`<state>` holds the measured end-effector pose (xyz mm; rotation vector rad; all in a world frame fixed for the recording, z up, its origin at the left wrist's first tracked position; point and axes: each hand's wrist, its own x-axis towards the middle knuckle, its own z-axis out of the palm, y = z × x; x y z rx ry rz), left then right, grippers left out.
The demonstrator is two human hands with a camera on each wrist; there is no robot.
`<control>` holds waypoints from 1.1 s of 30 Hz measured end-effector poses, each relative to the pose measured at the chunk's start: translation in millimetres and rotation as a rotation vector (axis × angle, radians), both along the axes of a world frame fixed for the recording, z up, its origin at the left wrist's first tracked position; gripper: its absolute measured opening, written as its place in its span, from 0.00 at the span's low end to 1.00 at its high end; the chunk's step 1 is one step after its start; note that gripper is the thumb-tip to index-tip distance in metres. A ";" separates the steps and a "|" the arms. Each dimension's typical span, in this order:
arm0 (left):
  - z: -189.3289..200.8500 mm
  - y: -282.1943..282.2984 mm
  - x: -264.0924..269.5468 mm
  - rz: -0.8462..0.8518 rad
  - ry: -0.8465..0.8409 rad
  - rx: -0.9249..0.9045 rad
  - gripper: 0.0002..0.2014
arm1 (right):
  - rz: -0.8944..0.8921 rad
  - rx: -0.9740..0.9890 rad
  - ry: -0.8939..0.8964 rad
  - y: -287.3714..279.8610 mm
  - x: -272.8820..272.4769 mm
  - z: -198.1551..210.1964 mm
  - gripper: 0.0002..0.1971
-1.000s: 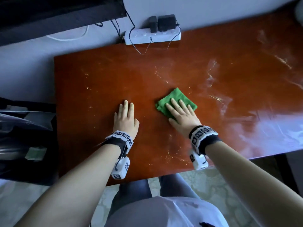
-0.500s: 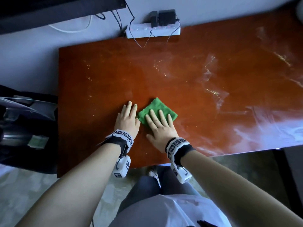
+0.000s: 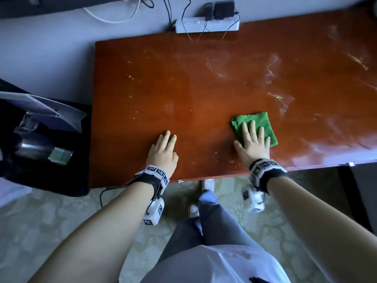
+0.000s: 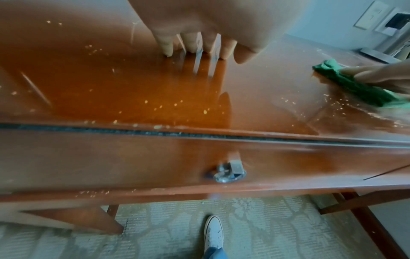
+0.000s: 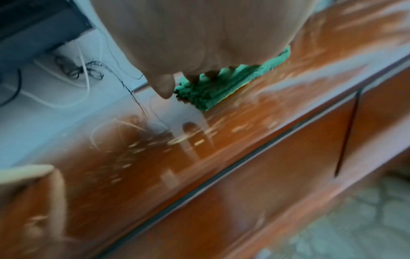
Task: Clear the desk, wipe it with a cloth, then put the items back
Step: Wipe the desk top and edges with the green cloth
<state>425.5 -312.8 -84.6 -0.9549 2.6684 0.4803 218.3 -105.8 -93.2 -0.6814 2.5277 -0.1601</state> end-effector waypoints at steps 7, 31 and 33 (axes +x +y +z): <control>-7.3 16.3 31.5 0.041 0.064 0.011 0.29 | 0.437 -0.047 -0.025 -57.8 110.7 0.2 0.39; 7.4 83.8 28.0 0.153 0.136 0.032 0.23 | 0.289 -0.156 0.090 65.3 35.7 10.6 0.31; 14.5 93.3 25.0 0.143 0.150 0.042 0.20 | 0.260 -0.188 0.095 63.2 31.3 19.4 0.23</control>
